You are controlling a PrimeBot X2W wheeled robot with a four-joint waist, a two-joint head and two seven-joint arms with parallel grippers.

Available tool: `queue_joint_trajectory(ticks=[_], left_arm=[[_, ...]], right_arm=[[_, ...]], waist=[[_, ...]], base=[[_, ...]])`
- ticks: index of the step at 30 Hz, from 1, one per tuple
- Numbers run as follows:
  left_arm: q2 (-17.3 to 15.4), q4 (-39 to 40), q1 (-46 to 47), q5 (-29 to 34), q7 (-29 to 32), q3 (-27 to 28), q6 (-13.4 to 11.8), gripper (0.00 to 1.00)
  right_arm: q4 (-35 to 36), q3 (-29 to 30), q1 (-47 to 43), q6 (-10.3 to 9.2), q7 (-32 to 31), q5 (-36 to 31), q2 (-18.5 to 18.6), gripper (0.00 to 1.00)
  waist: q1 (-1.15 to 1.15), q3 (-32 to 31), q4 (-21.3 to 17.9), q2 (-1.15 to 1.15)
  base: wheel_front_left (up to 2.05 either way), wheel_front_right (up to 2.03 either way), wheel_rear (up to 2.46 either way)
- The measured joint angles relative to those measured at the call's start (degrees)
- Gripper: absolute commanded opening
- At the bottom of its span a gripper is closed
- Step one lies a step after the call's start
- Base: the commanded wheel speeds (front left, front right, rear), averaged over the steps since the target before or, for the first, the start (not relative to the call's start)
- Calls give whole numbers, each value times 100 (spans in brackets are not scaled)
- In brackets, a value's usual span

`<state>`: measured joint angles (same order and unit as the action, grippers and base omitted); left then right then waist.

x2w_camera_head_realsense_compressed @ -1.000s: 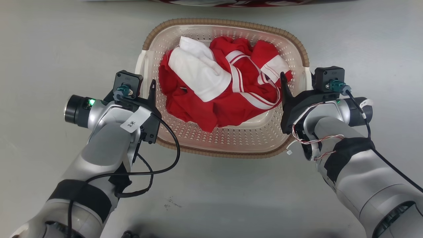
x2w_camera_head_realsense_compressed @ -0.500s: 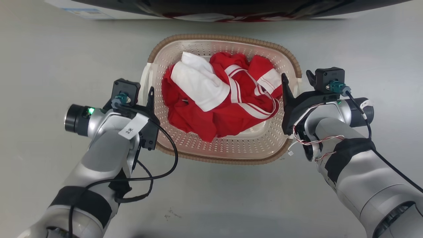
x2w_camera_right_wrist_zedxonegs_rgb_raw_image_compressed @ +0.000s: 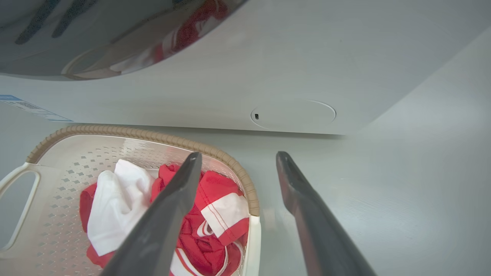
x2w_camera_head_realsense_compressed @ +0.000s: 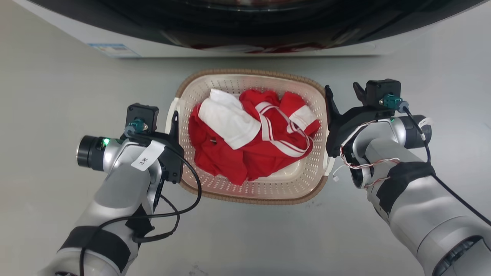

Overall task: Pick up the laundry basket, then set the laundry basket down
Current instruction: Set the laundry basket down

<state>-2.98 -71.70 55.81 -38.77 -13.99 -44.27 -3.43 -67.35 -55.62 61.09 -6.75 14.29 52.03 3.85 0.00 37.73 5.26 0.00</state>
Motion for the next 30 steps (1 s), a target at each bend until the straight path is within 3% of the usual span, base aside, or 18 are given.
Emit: queue_joint_trajectory(ticks=[17, 30], left_arm=[[-191, 560, -1072, -110, -31, 427, 87, 100], [-453, 1669, -2329, 30, -31, 794, -136, 100]], right_arm=[[571, 524, -976, 130, 0, -167, 99, 100], [1521, 1104, -2089, 111, 0, -486, 297, 100]], waist=[[0, -1392, -87, -1], [-1, -2464, -107, -1]], base=[[0, 0, 0], [0, 0, 0]])
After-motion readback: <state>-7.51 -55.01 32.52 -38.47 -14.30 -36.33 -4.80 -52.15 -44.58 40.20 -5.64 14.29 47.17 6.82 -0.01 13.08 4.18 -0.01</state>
